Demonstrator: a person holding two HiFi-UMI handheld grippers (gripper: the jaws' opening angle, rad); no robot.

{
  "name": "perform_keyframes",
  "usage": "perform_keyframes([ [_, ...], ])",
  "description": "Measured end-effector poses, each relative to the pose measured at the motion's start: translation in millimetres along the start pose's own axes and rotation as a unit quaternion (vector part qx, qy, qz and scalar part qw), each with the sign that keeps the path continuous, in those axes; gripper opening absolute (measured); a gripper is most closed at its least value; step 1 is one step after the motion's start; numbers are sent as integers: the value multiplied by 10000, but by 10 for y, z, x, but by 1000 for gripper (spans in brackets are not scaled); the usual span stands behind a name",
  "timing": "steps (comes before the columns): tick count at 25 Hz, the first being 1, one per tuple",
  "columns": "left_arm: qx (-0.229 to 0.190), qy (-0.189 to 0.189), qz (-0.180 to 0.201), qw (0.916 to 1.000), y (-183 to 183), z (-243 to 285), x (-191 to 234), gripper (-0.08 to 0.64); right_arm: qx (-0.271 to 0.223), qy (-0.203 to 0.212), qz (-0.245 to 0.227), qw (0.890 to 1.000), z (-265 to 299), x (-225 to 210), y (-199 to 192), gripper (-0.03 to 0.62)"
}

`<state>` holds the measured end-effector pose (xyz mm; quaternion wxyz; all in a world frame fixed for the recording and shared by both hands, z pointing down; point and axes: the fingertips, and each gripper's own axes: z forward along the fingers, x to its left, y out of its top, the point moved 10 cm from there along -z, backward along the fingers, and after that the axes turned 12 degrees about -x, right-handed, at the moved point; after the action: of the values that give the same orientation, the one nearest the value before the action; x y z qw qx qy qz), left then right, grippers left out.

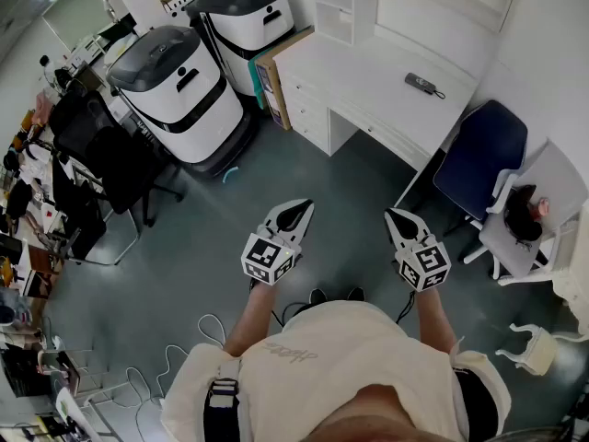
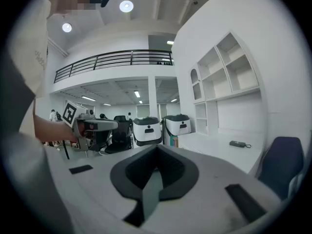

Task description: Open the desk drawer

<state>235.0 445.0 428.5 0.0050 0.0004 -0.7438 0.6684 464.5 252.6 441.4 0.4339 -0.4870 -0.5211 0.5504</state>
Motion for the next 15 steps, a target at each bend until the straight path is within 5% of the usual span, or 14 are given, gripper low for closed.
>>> perform_keyframes([
  [8, 11, -54, 23, 10000, -11, -35, 211, 2, -138, -22, 124, 9998, 186, 96, -12, -6],
  [15, -7, -189, -157, 9997, -96, 18, 374, 2, -206, -484, 81, 9986, 234, 56, -18, -6],
])
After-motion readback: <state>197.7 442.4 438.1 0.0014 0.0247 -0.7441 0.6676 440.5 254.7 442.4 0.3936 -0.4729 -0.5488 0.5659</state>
